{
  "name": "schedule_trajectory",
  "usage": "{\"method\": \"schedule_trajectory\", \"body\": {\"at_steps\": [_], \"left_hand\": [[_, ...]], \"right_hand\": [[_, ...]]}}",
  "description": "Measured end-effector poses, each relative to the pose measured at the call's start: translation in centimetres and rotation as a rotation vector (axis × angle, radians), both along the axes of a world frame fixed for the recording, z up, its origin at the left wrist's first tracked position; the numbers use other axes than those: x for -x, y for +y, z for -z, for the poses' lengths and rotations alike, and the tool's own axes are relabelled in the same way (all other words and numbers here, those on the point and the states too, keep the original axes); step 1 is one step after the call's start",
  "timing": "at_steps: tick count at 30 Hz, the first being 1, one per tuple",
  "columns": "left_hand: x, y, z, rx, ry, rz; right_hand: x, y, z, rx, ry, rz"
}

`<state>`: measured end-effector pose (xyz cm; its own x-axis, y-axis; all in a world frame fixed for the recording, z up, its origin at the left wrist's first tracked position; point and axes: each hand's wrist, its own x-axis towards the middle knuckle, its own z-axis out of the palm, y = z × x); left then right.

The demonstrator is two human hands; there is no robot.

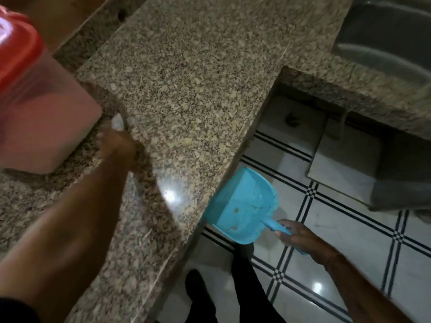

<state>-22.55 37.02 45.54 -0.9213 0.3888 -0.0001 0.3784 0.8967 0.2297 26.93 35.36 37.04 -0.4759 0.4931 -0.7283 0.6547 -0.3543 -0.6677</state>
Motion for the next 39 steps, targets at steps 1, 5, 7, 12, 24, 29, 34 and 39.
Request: {"method": "schedule_trajectory", "body": {"at_steps": [1,5,7,12,24,29,34,39], "left_hand": [[-0.7,1.2,0.1,0.004,-0.023,0.064],[-4.5,5.1,0.1,-0.126,-0.062,0.387],[-9.5,6.0,0.0,-0.211,-0.070,0.683],[-9.4,7.6,-0.6,-0.319,-0.077,0.639],[-14.4,6.7,0.2,-0.206,-0.129,1.018],[-4.6,7.4,-1.2,-0.031,0.058,0.637],[-10.5,3.7,-0.6,-0.351,-0.327,1.098],[-10.4,-6.8,-0.2,-0.307,-0.294,1.148]], "right_hand": [[-0.1,0.9,0.4,0.010,0.012,0.015],[-0.3,4.5,1.8,0.068,0.026,0.044],[-0.3,5.5,2.1,0.097,0.028,0.027],[-0.1,8.1,2.3,0.084,0.040,-0.014],[-1.3,8.0,1.5,0.048,0.093,-0.052],[-2.6,6.2,0.6,0.054,0.101,-0.028],[-2.6,2.2,0.8,0.056,0.031,-0.017],[-1.1,-4.0,-0.9,-0.031,-0.002,-0.027]]}}
